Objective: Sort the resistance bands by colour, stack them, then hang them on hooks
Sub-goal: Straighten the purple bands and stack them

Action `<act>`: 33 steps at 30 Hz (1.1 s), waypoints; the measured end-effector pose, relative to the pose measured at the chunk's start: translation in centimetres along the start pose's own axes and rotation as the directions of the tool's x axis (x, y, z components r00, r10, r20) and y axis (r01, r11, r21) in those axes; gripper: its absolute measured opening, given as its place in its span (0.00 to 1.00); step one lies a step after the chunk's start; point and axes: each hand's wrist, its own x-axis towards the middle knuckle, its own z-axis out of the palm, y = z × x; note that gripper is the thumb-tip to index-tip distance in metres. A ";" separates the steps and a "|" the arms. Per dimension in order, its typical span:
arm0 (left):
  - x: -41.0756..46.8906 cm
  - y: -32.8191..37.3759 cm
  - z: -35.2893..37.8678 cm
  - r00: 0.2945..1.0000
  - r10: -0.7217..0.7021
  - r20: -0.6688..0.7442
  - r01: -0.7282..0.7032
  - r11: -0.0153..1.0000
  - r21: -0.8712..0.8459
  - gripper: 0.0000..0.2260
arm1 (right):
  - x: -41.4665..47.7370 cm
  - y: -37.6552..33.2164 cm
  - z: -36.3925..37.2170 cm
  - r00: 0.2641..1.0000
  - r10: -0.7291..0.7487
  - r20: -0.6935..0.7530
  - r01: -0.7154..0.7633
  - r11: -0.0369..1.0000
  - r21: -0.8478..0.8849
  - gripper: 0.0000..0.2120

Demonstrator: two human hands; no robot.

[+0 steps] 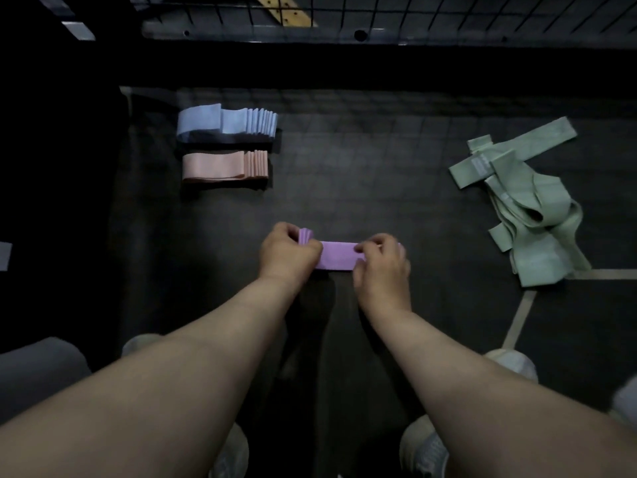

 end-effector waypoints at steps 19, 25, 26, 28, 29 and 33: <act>-1.1 3.6 10.0 0.948 -0.104 0.302 0.065 0.989 0.136 0.07 | 2.8 5.5 -1.4 0.831 0.546 0.104 -0.531 0.726 0.436 0.13; -1.3 3.2 11.2 0.923 -0.169 0.346 0.139 0.984 0.111 0.10 | 2.6 6.3 -1.8 0.853 0.500 0.150 -0.506 0.723 0.470 0.11; -1.3 3.0 11.4 0.918 -0.176 0.355 0.153 0.984 0.092 0.11 | 2.5 6.4 -1.9 0.855 0.496 0.152 -0.503 0.722 0.474 0.10; -1.4 2.9 11.3 0.920 -0.169 0.353 0.152 0.986 0.075 0.09 | 2.4 6.5 -2.0 0.855 0.497 0.149 -0.505 0.727 0.465 0.07; -1.4 2.9 11.2 0.923 -0.167 0.346 0.148 0.986 0.079 0.09 | 2.4 6.5 -2.1 0.854 0.500 0.142 -0.504 0.731 0.460 0.07; -1.4 3.7 10.7 0.898 -0.238 0.369 0.218 0.971 0.096 0.11 | 2.5 6.1 -2.3 0.848 0.519 0.113 -0.513 0.746 0.426 0.14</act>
